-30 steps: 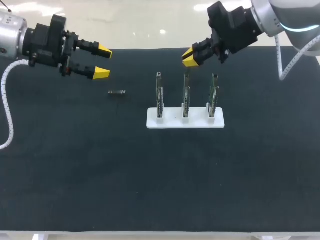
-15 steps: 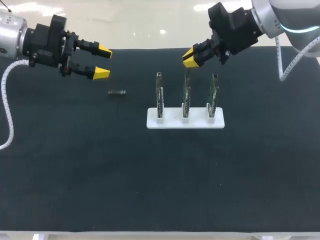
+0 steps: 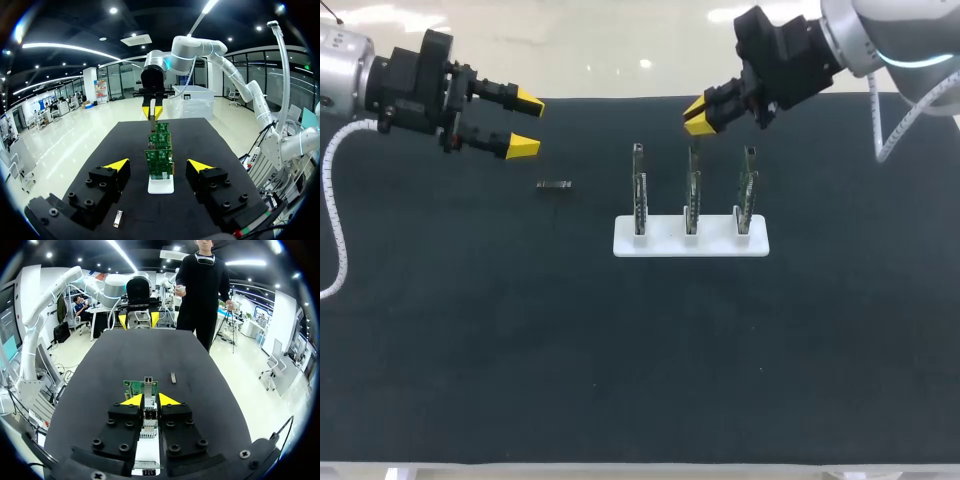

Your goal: Pick up the optical module with the left hand, and insert it into the network port with the right hand.

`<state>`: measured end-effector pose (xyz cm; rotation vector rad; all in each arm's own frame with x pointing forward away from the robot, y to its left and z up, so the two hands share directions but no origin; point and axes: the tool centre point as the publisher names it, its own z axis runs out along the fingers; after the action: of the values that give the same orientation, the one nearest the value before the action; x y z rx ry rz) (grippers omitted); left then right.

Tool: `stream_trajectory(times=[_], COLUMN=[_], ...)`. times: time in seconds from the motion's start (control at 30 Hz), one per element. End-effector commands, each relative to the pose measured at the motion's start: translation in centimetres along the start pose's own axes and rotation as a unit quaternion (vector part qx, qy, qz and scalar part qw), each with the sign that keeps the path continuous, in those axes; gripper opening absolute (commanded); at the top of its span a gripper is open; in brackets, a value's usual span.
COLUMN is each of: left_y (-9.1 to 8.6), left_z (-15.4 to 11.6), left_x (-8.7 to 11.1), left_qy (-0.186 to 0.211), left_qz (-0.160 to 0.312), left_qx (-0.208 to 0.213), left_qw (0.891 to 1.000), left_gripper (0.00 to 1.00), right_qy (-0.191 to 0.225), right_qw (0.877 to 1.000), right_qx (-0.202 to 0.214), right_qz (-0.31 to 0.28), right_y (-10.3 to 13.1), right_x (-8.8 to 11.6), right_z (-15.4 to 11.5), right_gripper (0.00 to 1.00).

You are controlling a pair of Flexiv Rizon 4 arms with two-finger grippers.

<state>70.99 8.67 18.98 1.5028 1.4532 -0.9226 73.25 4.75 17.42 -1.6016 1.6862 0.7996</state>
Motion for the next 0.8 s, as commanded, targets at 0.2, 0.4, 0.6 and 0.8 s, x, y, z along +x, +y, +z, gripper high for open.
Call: stream_trajectory(times=[0.2,0.4,0.6,0.8], left_y=[-0.17,-0.17,-0.17,-0.17], left_z=[0.02,0.02,0.02,0.02], left_x=[0.03,0.03,0.03,0.03], left_qy=[0.000,0.000,0.000,0.000], left_qz=[0.001,0.001,0.001,0.001], left_qx=[-0.003,-0.003,-0.003,-0.003], left_qw=[1.000,1.000,1.000,1.000], left_gripper=[1.00,1.00,1.00,1.00], right_qy=[-0.006,-0.005,-0.003,-0.001], right_qw=[1.000,1.000,1.000,1.000], right_qx=[0.000,0.000,0.003,0.003], right_qz=[-0.003,-0.001,0.004,0.005], right_y=[-0.07,-0.01,0.11,0.14], right_x=[0.13,0.03,-0.18,-0.19], right_z=[0.35,0.31,0.23,0.06], right_gripper=[0.00,1.00,1.00,0.00])
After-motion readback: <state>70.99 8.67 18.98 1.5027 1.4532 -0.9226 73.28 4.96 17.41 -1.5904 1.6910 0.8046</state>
